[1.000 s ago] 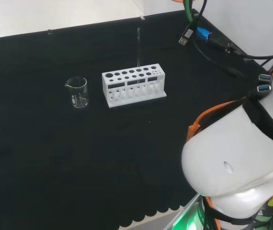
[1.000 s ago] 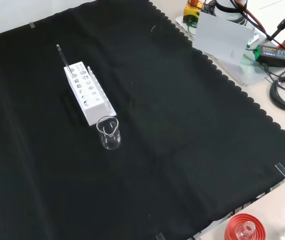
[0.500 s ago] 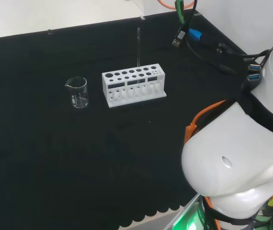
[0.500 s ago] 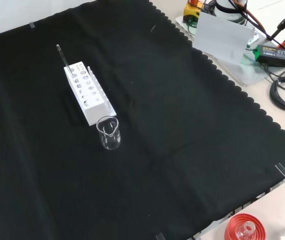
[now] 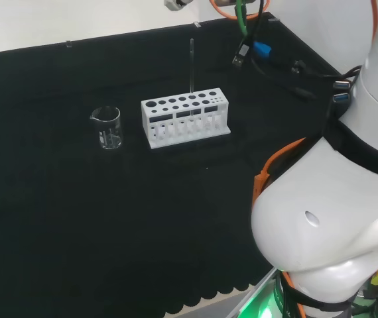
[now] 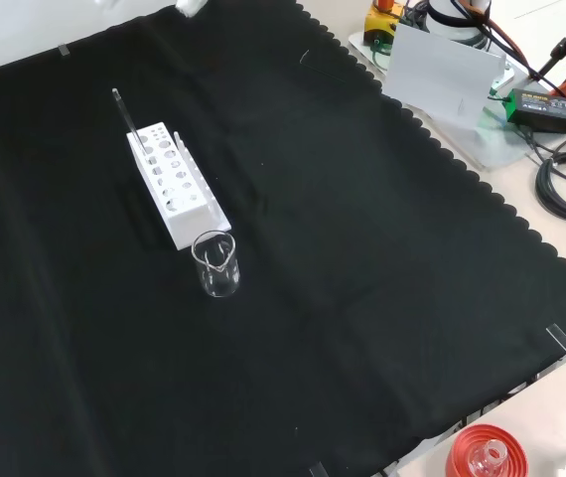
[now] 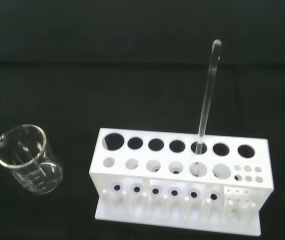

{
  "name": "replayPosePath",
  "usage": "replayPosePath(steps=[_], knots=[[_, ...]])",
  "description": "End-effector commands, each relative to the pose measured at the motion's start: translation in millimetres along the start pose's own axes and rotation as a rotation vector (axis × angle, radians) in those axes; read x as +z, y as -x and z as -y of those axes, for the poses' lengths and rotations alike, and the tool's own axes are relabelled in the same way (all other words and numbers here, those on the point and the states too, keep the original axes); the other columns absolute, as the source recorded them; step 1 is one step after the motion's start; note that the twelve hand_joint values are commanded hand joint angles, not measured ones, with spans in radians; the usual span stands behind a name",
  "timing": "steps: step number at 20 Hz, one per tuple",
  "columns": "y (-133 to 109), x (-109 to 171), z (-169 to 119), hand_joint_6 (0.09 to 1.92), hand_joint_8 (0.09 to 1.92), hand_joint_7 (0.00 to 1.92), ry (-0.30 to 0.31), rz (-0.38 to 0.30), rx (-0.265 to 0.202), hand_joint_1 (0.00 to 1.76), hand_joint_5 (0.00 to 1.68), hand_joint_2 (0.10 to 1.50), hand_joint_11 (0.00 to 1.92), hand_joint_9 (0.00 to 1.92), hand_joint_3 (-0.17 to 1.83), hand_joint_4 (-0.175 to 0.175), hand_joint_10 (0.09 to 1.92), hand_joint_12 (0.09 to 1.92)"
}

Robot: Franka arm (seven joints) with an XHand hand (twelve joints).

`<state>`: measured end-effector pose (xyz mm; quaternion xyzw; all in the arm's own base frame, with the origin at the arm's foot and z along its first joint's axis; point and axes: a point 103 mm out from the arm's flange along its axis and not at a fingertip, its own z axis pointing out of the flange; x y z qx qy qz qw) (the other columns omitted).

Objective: Take the glass rod from the white test tube rack.

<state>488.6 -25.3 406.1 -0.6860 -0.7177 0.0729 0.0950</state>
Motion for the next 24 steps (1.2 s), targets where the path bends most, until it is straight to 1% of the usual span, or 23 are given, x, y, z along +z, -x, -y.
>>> replayPosePath(steps=[1, 10, 14, 17, 20, 24], knots=[[9, 14, -5, 0.09, 0.86, 0.15, -0.003, -0.039, -0.015, 0.51, 0.24, 0.87, 0.19, 0.32, 0.48, -0.027, 0.96, 1.48], [30, 38, -22, 0.09, 0.86, 0.16, -0.047, -0.064, 0.006, 0.51, 0.25, 0.87, 0.19, 0.33, 0.48, -0.03, 0.96, 1.48], [37, 47, -33, 0.09, 0.87, 0.18, -0.059, -0.06, 0.01, 0.51, 0.26, 0.87, 0.19, 0.33, 0.48, -0.033, 0.96, 1.48], [40, 52, -41, 0.09, 0.87, 0.18, -0.07, -0.059, 0.008, 0.51, 0.26, 0.87, 0.19, 0.34, 0.48, -0.035, 0.96, 1.48], [41, 57, -49, 0.09, 0.87, 0.19, -0.079, -0.058, -0.004, 0.51, 0.26, 0.87, 0.19, 0.34, 0.48, -0.035, 0.96, 1.48], [45, 61, -60, 0.09, 0.87, 0.19, -0.1, -0.075, -0.008, 0.51, 0.26, 0.87, 0.2, 0.34, 0.48, -0.035, 0.96, 1.48]])
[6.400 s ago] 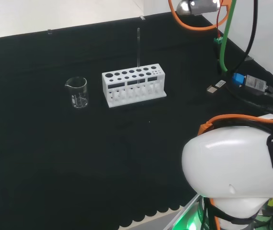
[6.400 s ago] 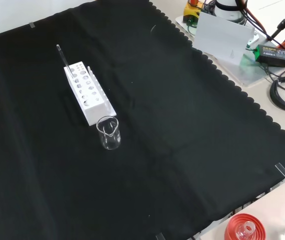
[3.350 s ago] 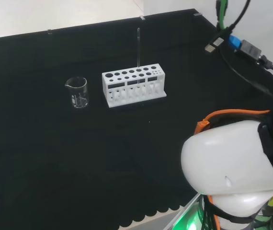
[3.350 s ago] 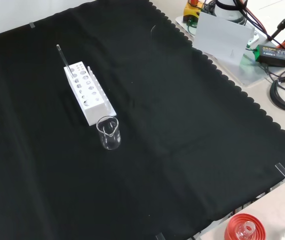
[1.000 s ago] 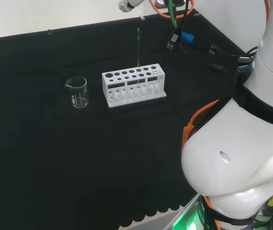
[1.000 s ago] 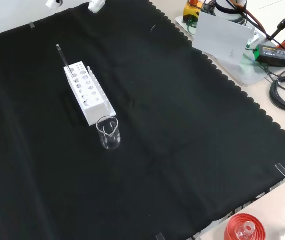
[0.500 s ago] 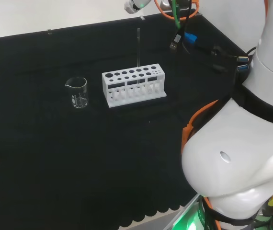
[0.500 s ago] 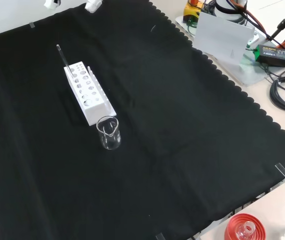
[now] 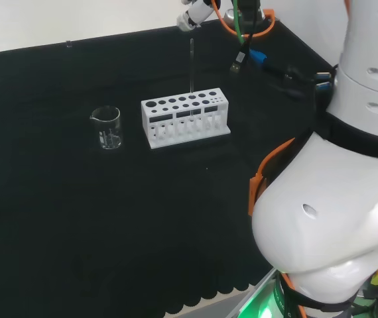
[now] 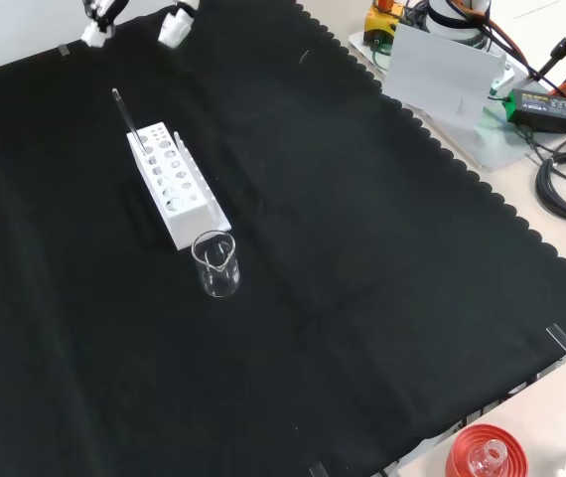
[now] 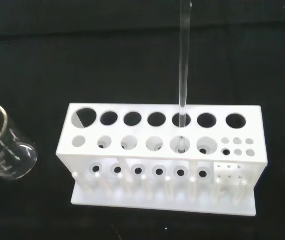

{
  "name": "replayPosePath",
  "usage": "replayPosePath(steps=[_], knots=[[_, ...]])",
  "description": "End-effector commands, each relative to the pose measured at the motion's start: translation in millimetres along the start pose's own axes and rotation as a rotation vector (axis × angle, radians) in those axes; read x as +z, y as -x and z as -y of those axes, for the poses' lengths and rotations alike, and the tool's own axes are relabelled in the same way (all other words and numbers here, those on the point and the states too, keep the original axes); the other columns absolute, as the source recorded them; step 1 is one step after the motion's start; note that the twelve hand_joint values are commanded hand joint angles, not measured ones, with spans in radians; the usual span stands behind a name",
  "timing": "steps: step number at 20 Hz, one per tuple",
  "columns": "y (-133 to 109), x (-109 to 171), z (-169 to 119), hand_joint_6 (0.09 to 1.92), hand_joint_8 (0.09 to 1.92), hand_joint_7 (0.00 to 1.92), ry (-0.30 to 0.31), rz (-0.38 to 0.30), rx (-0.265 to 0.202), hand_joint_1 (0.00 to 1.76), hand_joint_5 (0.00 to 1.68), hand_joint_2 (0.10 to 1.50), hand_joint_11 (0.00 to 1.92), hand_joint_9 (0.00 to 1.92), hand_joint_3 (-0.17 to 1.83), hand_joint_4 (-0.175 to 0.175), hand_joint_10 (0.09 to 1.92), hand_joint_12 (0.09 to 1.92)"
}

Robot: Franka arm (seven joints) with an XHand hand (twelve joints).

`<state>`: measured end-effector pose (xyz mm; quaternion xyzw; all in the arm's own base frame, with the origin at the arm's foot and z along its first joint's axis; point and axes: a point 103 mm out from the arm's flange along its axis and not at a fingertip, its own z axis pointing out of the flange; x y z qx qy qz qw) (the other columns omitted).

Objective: Take the glass rod from the white test tube rack.

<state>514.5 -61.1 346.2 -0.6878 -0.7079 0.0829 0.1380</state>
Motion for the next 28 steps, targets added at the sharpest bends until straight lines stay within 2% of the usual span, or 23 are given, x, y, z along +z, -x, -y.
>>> replayPosePath(steps=[1, 9, 16, 19, 23, 25, 28], knots=[[8, 8, -26, 0.09, 0.87, 0.19, -0.027, -0.026, -0.02, 0.51, 0.26, 0.87, 0.2, 0.34, 0.48, -0.036, 0.96, 1.48], [14, 13, -37, 0.09, 0.88, 0.2, -0.04, -0.023, -0.016, 0.51, 0.27, 0.88, 0.2, 0.35, 0.48, -0.037, 0.96, 1.48], [27, 25, -41, 0.09, 0.89, 0.26, -0.061, -0.042, -0.022, 0.53, 0.31, 0.88, 0.24, 0.43, 0.48, -0.048, 0.96, 1.47], [26, 24, -44, 0.09, 0.89, 0.27, -0.074, -0.029, -0.012, 0.53, 0.32, 0.88, 0.26, 0.45, 0.48, -0.05, 0.96, 1.47], [23, 36, -49, 0.09, 0.9, 0.31, -0.078, -0.044, -0.019, 0.53, 0.34, 0.88, 0.28, 0.46, 0.48, -0.055, 0.95, 1.46], [19, 38, -51, 0.09, 0.9, 0.31, -0.076, -0.05, -0.072, 0.53, 0.35, 0.88, 0.28, 0.47, 0.48, -0.059, 0.95, 1.46], [21, 43, -57, 0.09, 0.9, 0.32, -0.095, -0.059, -0.076, 0.53, 0.37, 0.88, 0.3, 0.48, 0.48, -0.064, 0.95, 1.45]])
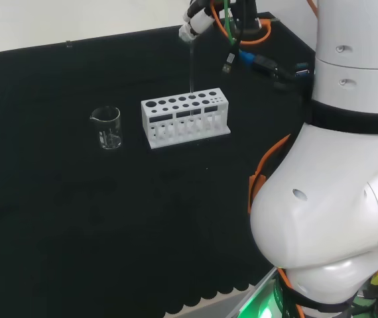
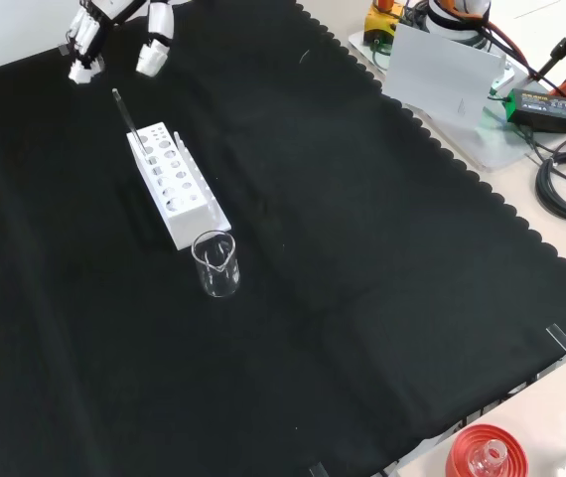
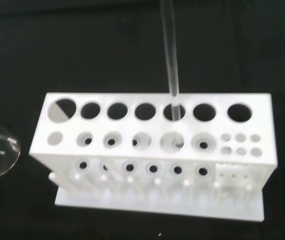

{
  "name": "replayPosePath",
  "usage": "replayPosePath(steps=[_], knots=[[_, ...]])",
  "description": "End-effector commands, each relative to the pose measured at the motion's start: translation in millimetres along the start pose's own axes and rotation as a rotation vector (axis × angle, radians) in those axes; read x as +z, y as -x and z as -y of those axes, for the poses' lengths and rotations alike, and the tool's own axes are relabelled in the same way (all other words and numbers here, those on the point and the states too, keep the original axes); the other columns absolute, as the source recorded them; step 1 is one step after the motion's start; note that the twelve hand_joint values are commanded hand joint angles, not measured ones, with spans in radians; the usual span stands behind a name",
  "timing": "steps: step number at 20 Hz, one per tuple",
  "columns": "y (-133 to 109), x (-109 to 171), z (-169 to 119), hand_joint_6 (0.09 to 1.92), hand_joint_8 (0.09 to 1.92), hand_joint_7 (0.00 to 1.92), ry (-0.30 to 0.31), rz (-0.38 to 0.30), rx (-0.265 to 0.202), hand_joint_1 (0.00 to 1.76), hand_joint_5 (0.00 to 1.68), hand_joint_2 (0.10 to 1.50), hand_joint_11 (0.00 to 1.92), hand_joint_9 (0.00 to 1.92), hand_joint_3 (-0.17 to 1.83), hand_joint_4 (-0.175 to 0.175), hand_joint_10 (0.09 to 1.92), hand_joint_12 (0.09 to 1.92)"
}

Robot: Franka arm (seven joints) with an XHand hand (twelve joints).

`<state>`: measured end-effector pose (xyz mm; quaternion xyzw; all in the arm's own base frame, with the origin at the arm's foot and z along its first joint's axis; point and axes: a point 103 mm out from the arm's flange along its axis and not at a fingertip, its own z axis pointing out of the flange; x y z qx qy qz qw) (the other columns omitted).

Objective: Take the glass rod from the white test tube rack.

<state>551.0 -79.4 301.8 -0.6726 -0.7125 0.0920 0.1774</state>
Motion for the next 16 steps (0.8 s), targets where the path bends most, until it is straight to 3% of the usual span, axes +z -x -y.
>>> replayPosePath(steps=[1, 7, 11, 13, 16], knots=[[0, 15, -11, 0.09, 0.9, 0.32, -0.029, -0.019, -0.041, 0.53, 0.38, 0.88, 0.31, 0.48, 0.48, -0.066, 0.95, 1.45], [-3, 23, -22, 0.09, 0.9, 0.33, -0.043, -0.029, -0.031, 0.53, 0.39, 0.88, 0.33, 0.49, 0.48, -0.071, 0.94, 1.44], [-3, 29, -30, 0.09, 0.89, 0.34, -0.058, -0.063, -0.051, 0.56, 0.43, 0.88, 0.38, 0.52, 0.48, -0.085, 0.93, 1.42], [-2, 31, -34, 0.23, 0.88, 0.36, -0.07, -0.07, -0.062, 0.62, 0.46, 0.89, 0.43, 0.56, 0.47, -0.098, 0.9, 1.39], [-1, 32, -41, 0.61, 0.89, 0.4, -0.081, -0.05, -0.066, 0.73, 0.39, 0.86, 0.54, 0.64, 0.5, -0.115, 0.87, 1.34]])
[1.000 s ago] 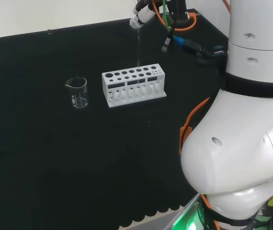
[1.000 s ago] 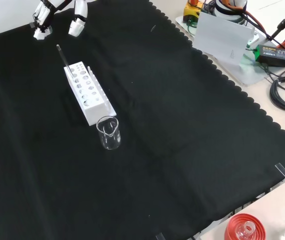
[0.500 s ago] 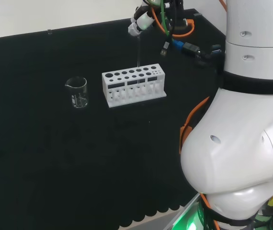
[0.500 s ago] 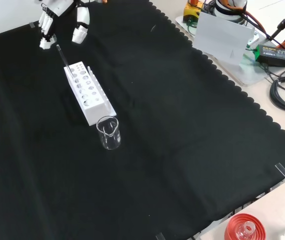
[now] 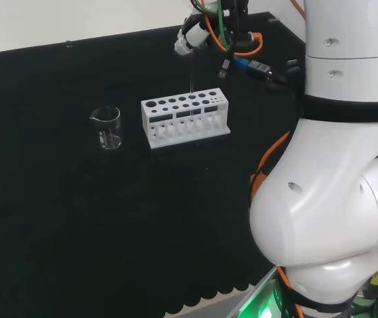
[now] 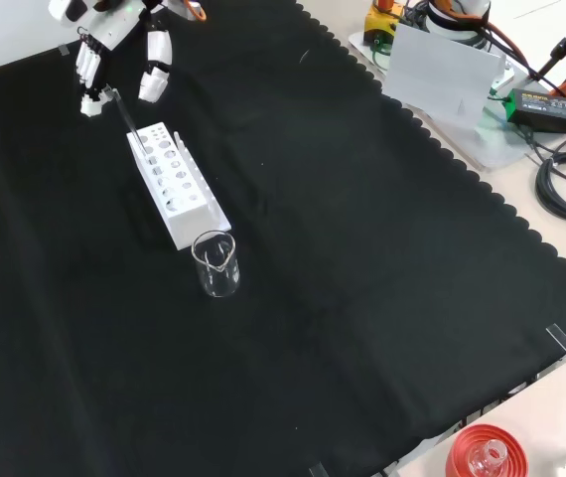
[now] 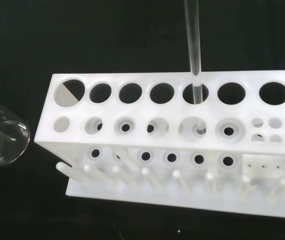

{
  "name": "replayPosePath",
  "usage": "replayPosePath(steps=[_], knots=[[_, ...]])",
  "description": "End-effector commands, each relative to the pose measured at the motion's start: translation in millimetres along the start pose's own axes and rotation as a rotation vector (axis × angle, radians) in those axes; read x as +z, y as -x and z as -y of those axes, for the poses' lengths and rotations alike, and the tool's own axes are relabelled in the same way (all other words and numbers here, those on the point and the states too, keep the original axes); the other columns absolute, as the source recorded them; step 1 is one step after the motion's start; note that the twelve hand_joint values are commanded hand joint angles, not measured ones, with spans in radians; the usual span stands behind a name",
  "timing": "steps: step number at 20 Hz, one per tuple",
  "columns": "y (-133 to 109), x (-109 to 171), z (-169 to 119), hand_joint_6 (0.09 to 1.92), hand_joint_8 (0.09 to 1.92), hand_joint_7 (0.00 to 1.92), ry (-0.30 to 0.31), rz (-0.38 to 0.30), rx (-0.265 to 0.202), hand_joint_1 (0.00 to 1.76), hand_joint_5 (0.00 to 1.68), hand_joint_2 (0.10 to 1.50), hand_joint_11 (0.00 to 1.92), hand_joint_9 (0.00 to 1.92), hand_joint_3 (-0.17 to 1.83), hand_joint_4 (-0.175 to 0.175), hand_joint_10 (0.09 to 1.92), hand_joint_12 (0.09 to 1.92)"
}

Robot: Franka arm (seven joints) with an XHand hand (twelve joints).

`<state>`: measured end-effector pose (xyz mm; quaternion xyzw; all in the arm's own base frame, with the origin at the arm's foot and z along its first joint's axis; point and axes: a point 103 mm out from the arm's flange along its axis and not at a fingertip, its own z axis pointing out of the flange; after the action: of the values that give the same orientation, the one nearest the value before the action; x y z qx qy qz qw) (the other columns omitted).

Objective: Take the glass rod from the white test tube rack.

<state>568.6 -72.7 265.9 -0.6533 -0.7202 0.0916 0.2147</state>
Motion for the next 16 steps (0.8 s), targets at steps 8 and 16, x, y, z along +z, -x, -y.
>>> replayPosePath(steps=[8, 16], knots=[[5, 2, -21, 0.93, 0.89, 0.48, -0.029, 0.016, -0.013, 0.87, 0.44, 0.83, 0.82, 0.79, 0.6, -0.152, 0.82, 1.23], [8, -4, -23, 1.07, 0.87, 0.78, 0.009, 0.028, -0.009, 1.01, 0.64, 0.82, 1.12, 1.0, 0.7, -0.175, 0.75, 1.12]])
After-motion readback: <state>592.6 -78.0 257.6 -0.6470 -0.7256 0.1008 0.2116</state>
